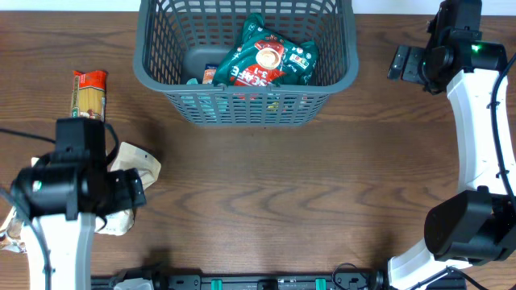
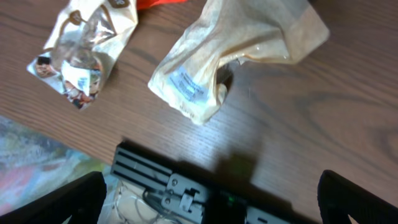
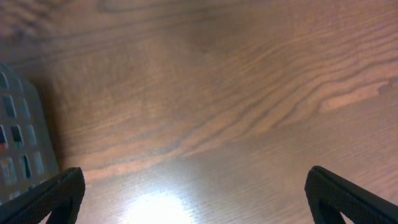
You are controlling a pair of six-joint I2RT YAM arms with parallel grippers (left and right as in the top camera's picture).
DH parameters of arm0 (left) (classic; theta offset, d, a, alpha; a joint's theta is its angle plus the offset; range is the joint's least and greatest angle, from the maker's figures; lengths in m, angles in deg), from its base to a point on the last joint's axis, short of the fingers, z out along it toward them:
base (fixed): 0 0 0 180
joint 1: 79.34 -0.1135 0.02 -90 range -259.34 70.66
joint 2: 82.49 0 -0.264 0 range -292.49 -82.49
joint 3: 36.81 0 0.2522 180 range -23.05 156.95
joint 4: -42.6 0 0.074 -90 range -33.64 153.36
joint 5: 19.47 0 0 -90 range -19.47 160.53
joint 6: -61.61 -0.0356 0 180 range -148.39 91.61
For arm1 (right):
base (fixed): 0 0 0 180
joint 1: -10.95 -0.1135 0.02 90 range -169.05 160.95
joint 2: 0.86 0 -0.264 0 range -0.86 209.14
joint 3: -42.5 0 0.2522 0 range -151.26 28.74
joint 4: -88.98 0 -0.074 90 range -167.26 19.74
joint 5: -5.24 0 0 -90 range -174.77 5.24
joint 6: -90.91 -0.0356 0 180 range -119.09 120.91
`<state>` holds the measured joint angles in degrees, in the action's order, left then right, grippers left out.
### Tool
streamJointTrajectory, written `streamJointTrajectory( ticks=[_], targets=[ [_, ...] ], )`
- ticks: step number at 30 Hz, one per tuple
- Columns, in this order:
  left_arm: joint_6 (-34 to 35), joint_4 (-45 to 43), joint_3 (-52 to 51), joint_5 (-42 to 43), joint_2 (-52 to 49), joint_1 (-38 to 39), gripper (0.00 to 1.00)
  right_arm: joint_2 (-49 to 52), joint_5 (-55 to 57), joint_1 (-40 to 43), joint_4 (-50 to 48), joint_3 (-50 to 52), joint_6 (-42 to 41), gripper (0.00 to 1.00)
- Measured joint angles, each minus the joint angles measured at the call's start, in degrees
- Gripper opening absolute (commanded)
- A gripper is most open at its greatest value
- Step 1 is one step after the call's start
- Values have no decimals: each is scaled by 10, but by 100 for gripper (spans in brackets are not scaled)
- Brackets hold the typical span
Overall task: Pack container
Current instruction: 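Lower the left gripper onto the cream pouch and grasp it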
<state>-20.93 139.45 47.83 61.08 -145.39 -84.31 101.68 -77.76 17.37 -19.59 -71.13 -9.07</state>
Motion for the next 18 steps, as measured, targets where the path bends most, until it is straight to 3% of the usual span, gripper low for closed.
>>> streamJointTrajectory(
  ticks=[9, 18],
  targets=[
    [-6, -142, -118, 0, -12, -29, 99, 0, -2, 0, -26, 0, 16, 99],
    [-90, -206, -180, 28, -35, -42, 99, 0, -10, 0, -30, 0, 35, 99]
  ],
)
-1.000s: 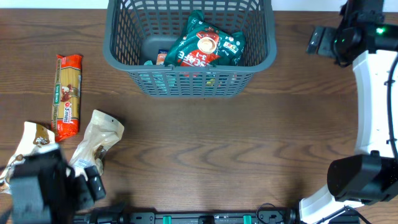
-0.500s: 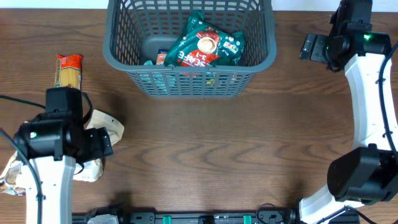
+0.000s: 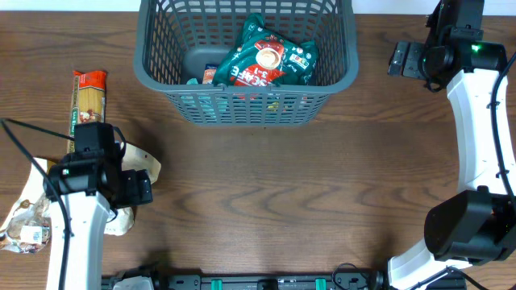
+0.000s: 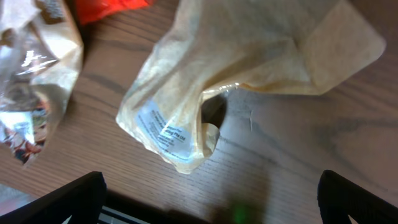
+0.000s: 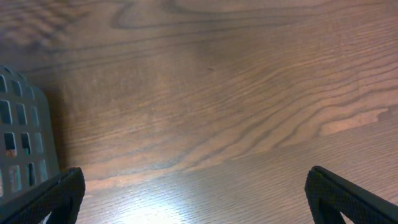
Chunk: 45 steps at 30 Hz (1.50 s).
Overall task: Pack container
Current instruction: 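Lower the left gripper onto the cream pouch and grasp it, then lift the cream pouch with the left gripper into the basket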
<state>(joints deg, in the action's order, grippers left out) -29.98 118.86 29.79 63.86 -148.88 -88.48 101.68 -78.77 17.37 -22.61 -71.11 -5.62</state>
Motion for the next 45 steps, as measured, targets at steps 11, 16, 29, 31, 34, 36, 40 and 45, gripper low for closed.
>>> streamJointTrajectory(
  ticks=[11, 16, 29, 31, 34, 36, 40, 45],
  targets=[
    [-76, -60, 0, 49, -146, -59, 99, 0, 0, 0, -12, 0, 7, 99],
    [-106, -98, 0, 54, -216, -68, 99, 0, 0, 0, -14, 0, 8, 99],
    [-131, -164, 4, 72, -329, -106, 70, 0, 0, 0, -7, 0, 20, 99],
    [-127, -165, 4, 79, -329, -106, 59, 0, 0, 0, -7, 0, 21, 99],
    [-120, -165, 4, 83, -329, -106, 42, 0, 0, 0, -7, 0, 22, 99],
    [-116, -165, 5, 88, -329, -106, 32, 0, 0, 0, -7, 0, 25, 99],
    [-108, -159, 9, 104, -325, -106, 21, 0, 0, 0, -7, 0, 29, 99],
    [-94, -113, 28, 153, -288, -101, 6, 0, 0, 0, -8, 0, 32, 99]
  ],
)
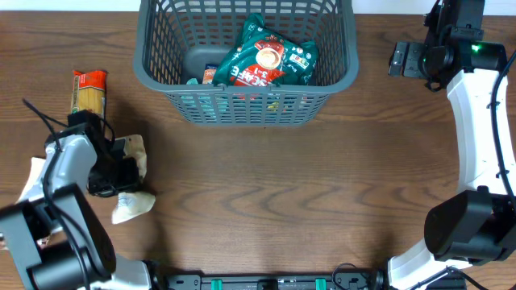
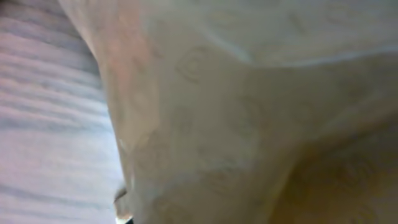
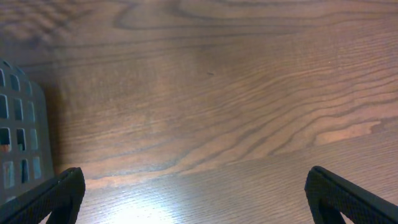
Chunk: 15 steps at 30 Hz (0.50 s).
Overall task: Pack container
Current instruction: 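Lift the cream pouch with the left gripper into the basket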
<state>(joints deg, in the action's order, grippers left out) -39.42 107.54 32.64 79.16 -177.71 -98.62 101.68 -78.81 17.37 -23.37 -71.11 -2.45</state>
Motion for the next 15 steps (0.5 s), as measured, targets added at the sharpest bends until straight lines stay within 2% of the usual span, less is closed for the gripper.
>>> streamJointTrajectory(
  ticks=[8, 15],
  targets=[
    [26, 123, 110, 45, 122, 30, 6, 0, 0, 0, -4, 0, 8, 99],
    [52, 194, 353, 49, 159, 85, 5, 0, 0, 0, -6, 0, 10, 99]
  ],
)
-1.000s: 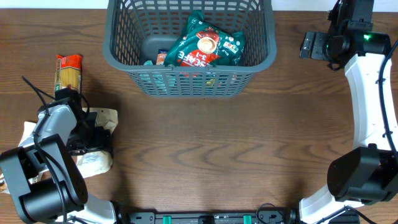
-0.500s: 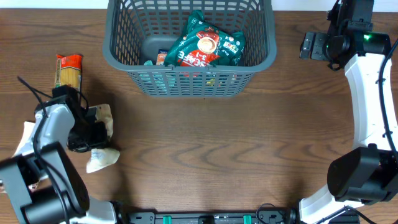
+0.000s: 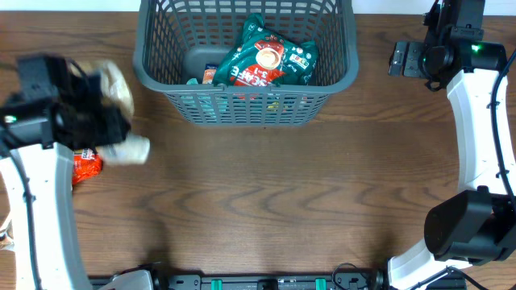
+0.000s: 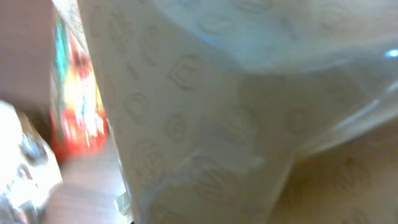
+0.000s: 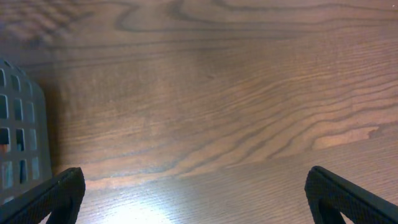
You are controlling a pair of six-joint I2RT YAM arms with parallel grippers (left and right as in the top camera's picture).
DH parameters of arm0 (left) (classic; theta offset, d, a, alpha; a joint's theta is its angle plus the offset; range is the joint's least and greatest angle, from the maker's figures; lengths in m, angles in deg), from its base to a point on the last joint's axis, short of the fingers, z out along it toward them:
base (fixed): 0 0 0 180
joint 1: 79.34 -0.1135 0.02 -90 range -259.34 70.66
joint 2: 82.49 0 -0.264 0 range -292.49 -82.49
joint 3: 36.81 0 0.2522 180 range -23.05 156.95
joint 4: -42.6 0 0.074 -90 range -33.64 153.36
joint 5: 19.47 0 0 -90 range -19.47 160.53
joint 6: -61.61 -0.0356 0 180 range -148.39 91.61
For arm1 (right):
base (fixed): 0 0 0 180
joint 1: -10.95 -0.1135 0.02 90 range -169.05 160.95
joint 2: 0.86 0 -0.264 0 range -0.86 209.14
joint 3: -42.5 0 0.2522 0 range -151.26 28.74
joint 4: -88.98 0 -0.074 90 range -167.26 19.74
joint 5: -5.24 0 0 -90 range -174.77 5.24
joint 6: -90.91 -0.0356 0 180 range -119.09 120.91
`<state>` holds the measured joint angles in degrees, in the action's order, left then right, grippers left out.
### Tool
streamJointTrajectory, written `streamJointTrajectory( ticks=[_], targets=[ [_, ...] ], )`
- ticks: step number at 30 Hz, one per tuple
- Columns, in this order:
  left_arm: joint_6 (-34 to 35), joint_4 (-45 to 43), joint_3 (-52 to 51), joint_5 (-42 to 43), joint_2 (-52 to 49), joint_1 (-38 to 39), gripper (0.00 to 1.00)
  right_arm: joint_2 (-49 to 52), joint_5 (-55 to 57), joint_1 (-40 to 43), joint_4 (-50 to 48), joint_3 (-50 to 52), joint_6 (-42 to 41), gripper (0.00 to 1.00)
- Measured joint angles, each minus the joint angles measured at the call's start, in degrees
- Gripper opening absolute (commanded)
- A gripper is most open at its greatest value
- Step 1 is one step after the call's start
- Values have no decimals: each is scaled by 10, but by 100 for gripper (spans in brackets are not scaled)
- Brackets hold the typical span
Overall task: Pack container
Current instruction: 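Lift the cream pouch with the left gripper into the basket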
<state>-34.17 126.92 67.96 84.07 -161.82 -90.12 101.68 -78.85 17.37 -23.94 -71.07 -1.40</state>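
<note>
My left gripper is shut on a cream paper bag and holds it up off the table, just left of the grey basket. The bag fills the left wrist view and hides the fingers. A green coffee pack and smaller items lie in the basket. A red end of the pasta packet shows under the left arm, and the pasta packet also appears beside the bag. My right gripper is open over bare wood to the right of the basket.
A clear snack bag lies on the table at the far left. The basket's corner shows at the left edge of the right wrist view. The right arm stands along the table's right side.
My left gripper was low on the table, on the cream bag. Now it is raised and nearer the basket's left side, with the bag hanging from it. The right arm has not moved.
My left gripper stood open above the cream bag and the snack bag on the table's left. It was then lower and closer over the cream bag, then down on it. Now it holds the bag lifted beside the basket. My right gripper stayed open throughout.
</note>
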Motion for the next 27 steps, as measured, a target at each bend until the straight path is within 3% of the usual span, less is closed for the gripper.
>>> streamJointTrajectory(
  ticks=[5, 10, 14, 18, 22, 27],
  targets=[
    [-7, 1, 199, -30, -18, 99, 5, 0, -1, 0, 0, 0, 0, 99],
    [-122, -12, 330, -50, -66, 212, 6, 0, -1, 0, 2, 1, 0, 99],
    [-273, -69, 345, -54, -115, 281, 6, 0, -1, 0, 4, 1, 0, 99],
    [-372, -154, 345, -56, -171, 303, 6, 0, -1, 0, 11, 1, 0, 99],
    [-417, -209, 345, -61, -224, 298, 6, 0, -1, 0, 20, 1, 0, 99],
    [-443, -218, 345, -63, -304, 282, 8, 0, -1, 0, 21, 1, 5, 99]
  ],
)
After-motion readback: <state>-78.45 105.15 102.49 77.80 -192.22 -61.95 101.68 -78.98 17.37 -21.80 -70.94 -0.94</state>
